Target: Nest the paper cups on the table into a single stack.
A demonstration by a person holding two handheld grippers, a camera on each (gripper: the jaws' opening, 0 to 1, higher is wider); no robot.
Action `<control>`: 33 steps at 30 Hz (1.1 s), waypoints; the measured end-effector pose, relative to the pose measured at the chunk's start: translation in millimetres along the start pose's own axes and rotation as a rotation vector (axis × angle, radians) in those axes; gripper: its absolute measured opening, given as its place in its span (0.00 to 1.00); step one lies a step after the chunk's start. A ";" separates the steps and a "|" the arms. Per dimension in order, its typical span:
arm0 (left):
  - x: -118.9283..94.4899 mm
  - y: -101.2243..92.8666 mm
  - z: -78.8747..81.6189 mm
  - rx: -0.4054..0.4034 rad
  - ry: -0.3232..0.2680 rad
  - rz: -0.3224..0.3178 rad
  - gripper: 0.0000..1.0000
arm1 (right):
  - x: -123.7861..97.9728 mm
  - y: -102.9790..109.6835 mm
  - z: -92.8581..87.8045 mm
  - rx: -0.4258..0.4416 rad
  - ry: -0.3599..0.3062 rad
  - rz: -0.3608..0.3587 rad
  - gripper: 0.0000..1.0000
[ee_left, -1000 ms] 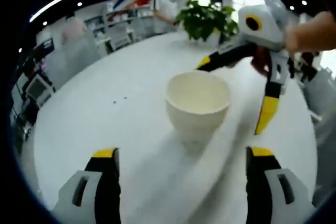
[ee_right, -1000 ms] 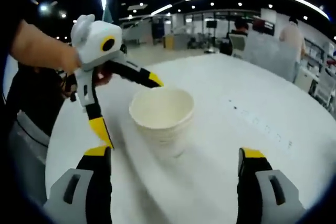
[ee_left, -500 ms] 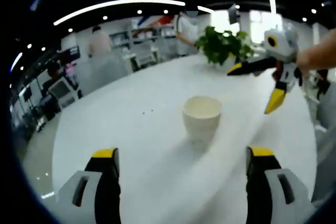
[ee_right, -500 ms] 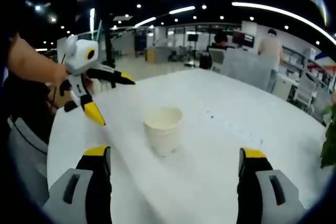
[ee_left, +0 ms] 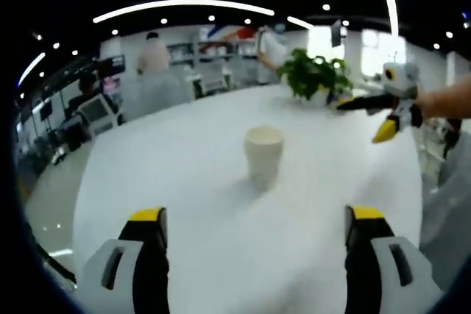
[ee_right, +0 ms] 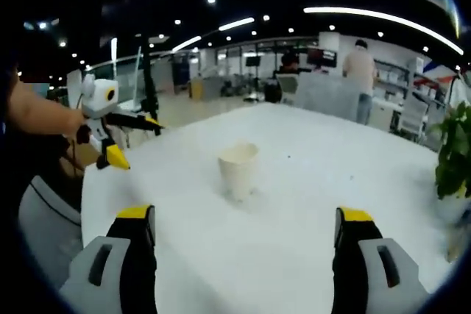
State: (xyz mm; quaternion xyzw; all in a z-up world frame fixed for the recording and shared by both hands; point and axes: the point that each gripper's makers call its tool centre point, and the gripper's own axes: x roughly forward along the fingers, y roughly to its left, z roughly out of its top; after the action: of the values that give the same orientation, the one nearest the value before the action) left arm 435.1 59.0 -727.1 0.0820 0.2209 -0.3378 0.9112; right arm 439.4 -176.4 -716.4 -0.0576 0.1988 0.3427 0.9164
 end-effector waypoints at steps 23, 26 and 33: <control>-86.3 -42.3 -23.6 -0.043 -0.147 0.057 0.99 | -86.6 44.8 -40.7 -0.028 -0.080 -0.035 1.00; -86.6 -43.4 -25.4 -0.044 -0.143 0.060 0.99 | -88.9 47.6 -44.8 -0.036 -0.067 -0.036 1.00; -88.4 -45.5 -24.2 -0.036 -0.144 0.060 0.99 | -93.8 46.5 -47.5 -0.040 -0.056 -0.047 1.00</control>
State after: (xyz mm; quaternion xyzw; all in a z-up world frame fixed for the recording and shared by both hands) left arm 337.4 82.9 -708.2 0.0477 0.1582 -0.3113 0.9358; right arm 329.3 -209.4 -720.6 -0.0708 0.1649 0.3266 0.9280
